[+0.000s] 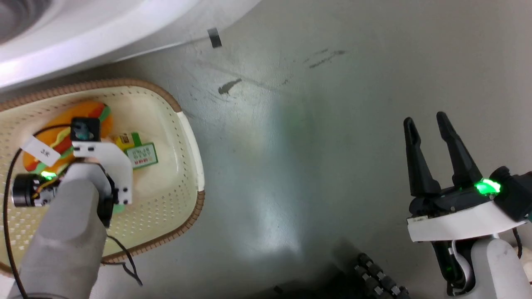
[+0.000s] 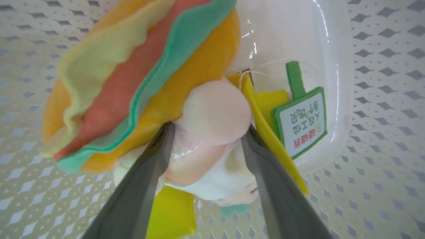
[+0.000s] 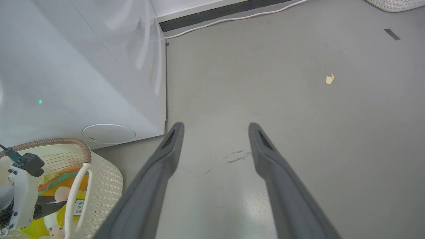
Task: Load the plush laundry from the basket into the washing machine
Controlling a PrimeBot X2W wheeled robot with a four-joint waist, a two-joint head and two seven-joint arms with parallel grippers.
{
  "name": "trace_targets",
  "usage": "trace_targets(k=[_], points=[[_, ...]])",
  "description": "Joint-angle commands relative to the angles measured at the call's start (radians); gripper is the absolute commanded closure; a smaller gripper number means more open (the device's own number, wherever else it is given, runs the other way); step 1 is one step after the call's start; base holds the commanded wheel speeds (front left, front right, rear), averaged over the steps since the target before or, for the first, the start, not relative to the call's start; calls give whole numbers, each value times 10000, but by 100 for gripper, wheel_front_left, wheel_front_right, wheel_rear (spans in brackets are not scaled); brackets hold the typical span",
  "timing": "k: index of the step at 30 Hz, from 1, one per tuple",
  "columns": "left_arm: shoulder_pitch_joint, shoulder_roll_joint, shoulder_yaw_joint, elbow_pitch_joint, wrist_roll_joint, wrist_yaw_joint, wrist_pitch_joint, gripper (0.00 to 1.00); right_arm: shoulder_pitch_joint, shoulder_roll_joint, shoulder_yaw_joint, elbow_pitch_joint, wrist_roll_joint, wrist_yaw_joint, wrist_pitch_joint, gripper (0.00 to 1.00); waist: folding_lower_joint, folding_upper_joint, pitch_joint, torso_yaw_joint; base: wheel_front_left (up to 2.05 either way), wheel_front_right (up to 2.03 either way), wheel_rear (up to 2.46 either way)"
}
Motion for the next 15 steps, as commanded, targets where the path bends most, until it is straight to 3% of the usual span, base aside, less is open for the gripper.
trace_targets(k=[1,2,3,4,15], points=[[-283,114,-82,226,-42,96,-17,0,-225,-6,-19,-35,111,-8,-115,0,0,-1,227,-83,0,0,0],[-392,201,-152,392,-92,110,-27,58,-306,-6,12,-7,180,-8,-156,0,0,-1,375,-180,0,0,0],[-392,201,-152,392,-92,110,-27,58,-306,-6,12,-7,180,-8,-156,0,0,-1,375,-180,0,0,0],[-463,295,-197,543,-174,90,-111,100,-364,-6,12,28,263,-8,-198,0,0,-1,495,-292,0,0,0],[-465,824,-18,1415,-896,445,-749,100,-896,-6,232,329,620,-9,-407,0,0,-1,501,-1088,0,0,0]])
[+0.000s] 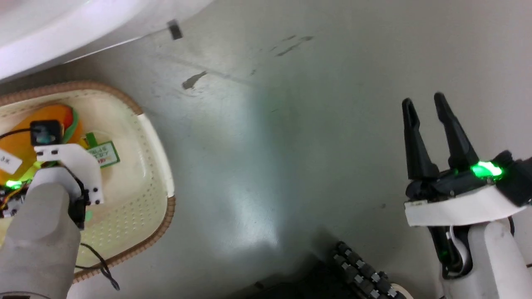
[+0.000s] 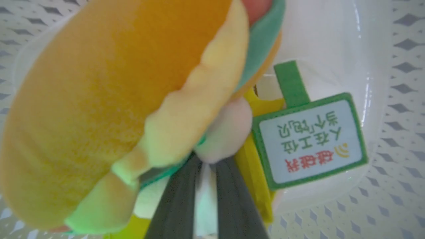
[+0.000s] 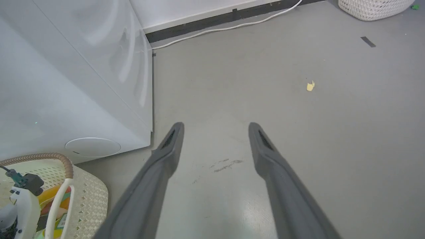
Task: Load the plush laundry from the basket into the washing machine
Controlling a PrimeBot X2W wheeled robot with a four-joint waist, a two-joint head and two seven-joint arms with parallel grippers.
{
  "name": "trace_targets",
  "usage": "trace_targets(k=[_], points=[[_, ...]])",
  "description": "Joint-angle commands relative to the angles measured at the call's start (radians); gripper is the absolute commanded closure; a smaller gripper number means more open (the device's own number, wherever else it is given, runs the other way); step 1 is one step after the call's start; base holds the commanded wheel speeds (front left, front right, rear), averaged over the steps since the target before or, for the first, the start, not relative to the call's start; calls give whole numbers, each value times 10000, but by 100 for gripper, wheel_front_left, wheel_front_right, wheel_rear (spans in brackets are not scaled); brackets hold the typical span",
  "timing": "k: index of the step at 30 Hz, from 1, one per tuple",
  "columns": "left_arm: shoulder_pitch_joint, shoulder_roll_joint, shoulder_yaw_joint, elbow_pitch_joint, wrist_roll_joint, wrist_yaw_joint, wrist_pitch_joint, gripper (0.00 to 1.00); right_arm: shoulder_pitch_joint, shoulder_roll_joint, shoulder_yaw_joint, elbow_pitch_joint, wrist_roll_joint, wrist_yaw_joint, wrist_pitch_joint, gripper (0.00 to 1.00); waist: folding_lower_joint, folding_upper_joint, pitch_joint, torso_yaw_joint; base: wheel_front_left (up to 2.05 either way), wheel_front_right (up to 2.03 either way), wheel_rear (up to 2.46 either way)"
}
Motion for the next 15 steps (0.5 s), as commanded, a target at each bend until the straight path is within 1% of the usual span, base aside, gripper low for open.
trace_targets(k=[1,3,8,11,15], points=[[-25,114,16,395,-171,75,-76,100,-260,-6,-28,57,105,-9,-100,0,1,-1,-225,-133,0,0,0],[86,-16,35,600,-365,51,-327,100,-266,-6,-142,125,33,-9,-141,0,1,-1,-630,-19,0,0,0],[663,-650,111,687,-687,-219,-1294,100,90,-6,-460,132,-550,-9,-143,0,1,-1,-2099,629,0,0,0],[1106,-1080,171,724,-872,-387,-2238,100,449,-6,-618,157,-895,-9,-143,0,1,-1,-3094,1071,0,0,0],[1849,-1773,146,910,-1077,-766,-3369,100,1072,-6,-734,244,-1301,-9,-143,0,1,-1,-4441,1649,0,0,0]])
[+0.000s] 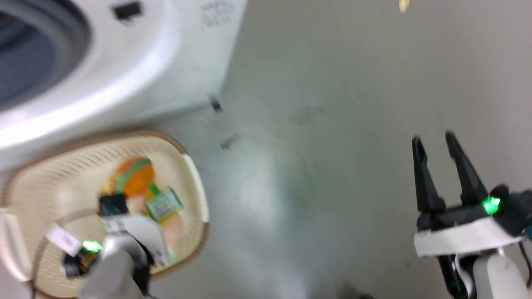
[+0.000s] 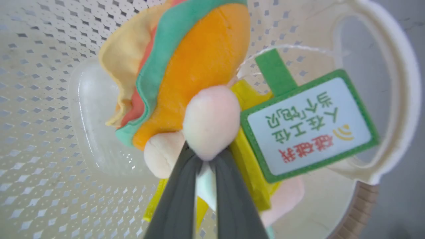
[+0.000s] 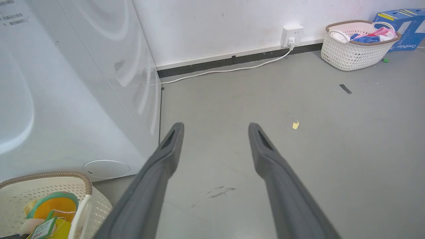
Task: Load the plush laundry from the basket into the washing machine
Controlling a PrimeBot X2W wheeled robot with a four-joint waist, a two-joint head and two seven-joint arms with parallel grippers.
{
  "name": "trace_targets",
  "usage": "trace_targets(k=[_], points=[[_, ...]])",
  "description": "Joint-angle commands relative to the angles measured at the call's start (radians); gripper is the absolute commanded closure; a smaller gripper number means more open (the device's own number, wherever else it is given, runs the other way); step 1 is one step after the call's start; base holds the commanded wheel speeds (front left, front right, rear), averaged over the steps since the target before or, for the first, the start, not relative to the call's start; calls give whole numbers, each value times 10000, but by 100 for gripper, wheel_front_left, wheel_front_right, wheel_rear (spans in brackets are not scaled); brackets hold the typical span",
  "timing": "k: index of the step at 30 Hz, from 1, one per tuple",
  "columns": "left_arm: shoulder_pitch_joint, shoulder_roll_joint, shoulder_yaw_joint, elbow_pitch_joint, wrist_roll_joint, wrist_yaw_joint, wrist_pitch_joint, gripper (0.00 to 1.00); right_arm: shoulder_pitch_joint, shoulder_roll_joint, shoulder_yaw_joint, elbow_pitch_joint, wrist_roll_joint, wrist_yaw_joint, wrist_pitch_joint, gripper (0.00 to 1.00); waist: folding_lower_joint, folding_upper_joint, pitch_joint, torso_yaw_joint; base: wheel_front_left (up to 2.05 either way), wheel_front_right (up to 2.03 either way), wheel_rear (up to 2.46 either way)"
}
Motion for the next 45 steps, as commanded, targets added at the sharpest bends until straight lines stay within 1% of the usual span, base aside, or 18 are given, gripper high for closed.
trace_targets(k=[1,5,8,9,15,18,23,26,29,31,33,35,38,41,45], points=[[366,-174,42,92,-99,-115,-399,100,299,-6,-52,60,-137,-9,-47,0,0,-1,-1868,1170,0,0,0],[1074,-627,51,82,-226,-390,-1095,100,948,-6,-77,115,-353,-9,-47,0,0,-1,-2960,1668,0,0,0],[1631,-894,102,-276,-273,-585,-1267,100,1395,-6,-82,130,-482,-9,-47,0,0,-1,-3628,2016,0,0,0],[1805,-954,134,-584,-242,-600,-1280,100,1527,-6,-110,122,-513,-9,-47,0,0,-1,-3823,2150,0,0,0],[3454,-1198,900,-3601,94,-515,-1290,100,2163,-6,-166,80,-634,-9,-47,0,0,-1,-4649,2668,0,0,0],[4239,-1215,1049,-5350,928,-358,-1291,100,2363,-6,-193,57,-692,-9,-47,0,0,-1,-4902,2853,0,0,0],[5122,-1472,1694,-8008,1618,-252,-1292,100,2467,-6,-225,-6,-746,-9,-47,0,0,-1,-5034,3033,0,0,0],[5239,-1578,1922,-9465,1979,-394,-1292,100,2370,-6,-213,-107,-717,-9,-47,0,0,-1,-4824,3061,0,0,0],[4992,-1641,2070,-10691,2330,-468,-1293,100,2150,-6,-144,-228,-670,-9,-47,0,0,-1,-4381,3049,0,0,0],[4679,-1668,2117,-11317,2485,-553,-1293,100,2006,-8,-77,-278,-673,-9,-47,0,0,-1,-4035,3020,0,0,0],[4304,-1679,2184,-11650,2657,-606,-1293,100,1882,-49,1,-307,-720,-9,-47,0,0,-1,-3669,2972,0,0,0],[3837,-1662,2326,-11686,2738,-644,-1293,100,1742,-107,62,-339,-696,-9,-47,0,0,-1,-3268,2881,0,0,0],[2973,-1378,2517,-11350,2937,-663,-1293,100,1441,-199,89,-408,-582,-9,-47,0,0,-1,-2584,2649,0,0,0],[1881,-943,2727,-10833,3061,-644,-1197,100,1059,-265,71,-483,-424,-9,-47,0,0,-1,-1823,2360,0,0,0],[184,-223,3000,-10131,3155,-663,-419,100,602,-274,52,-535,-212,-9,-47,0,0,-1,-863,1978,0,0,0]])
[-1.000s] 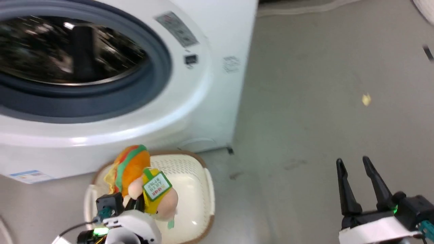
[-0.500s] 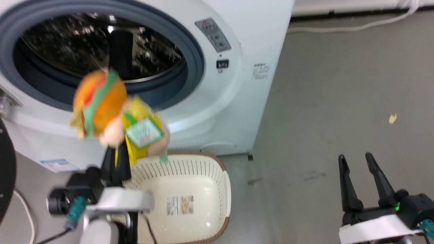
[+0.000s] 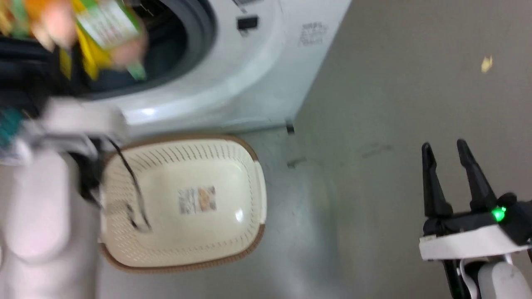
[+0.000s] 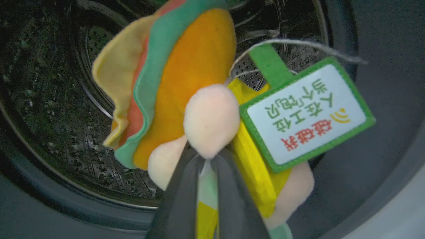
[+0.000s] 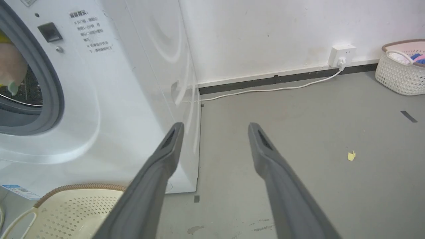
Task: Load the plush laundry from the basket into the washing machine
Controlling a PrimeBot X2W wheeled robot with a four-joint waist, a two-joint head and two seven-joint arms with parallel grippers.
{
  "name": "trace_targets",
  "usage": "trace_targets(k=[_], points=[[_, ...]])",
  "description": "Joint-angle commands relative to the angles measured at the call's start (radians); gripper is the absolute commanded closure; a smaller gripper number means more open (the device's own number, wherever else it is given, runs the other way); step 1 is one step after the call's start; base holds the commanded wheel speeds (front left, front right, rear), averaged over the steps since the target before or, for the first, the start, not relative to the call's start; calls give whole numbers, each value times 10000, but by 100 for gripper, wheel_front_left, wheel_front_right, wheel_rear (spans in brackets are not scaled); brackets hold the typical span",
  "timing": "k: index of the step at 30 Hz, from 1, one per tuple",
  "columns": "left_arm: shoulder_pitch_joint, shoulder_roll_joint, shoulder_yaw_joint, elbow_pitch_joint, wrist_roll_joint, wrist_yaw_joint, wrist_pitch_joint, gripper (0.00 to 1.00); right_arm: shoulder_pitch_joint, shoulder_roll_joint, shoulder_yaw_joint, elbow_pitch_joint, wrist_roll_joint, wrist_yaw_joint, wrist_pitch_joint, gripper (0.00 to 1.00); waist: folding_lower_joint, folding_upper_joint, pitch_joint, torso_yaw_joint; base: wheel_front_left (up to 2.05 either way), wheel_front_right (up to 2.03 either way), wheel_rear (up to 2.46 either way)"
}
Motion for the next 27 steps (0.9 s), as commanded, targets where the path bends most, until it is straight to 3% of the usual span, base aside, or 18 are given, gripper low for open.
trace_targets(k=[1,7,13,21,27], points=[[-543,202,132,132,10,-12,156,100,-208,-40,3,-57,73,-7,-45,0,-2,0,995,-574,0,0,0],[-3164,1751,387,1630,327,-230,1942,100,-762,28,84,-46,335,-7,-46,0,-2,0,1940,-1179,0,0,0],[-5211,2875,-11,3120,733,-793,3470,100,-1092,111,176,18,545,-7,-46,0,-2,0,2493,-1598,0,0,0],[-6650,3331,-405,5021,773,-1163,5593,100,-1291,181,316,79,700,-7,-46,0,-2,0,2846,-1845,0,0,0],[-6979,3372,-694,5597,655,-1348,6421,100,-1328,200,261,166,688,-7,-46,0,-2,0,2838,-1799,0,0,0]])
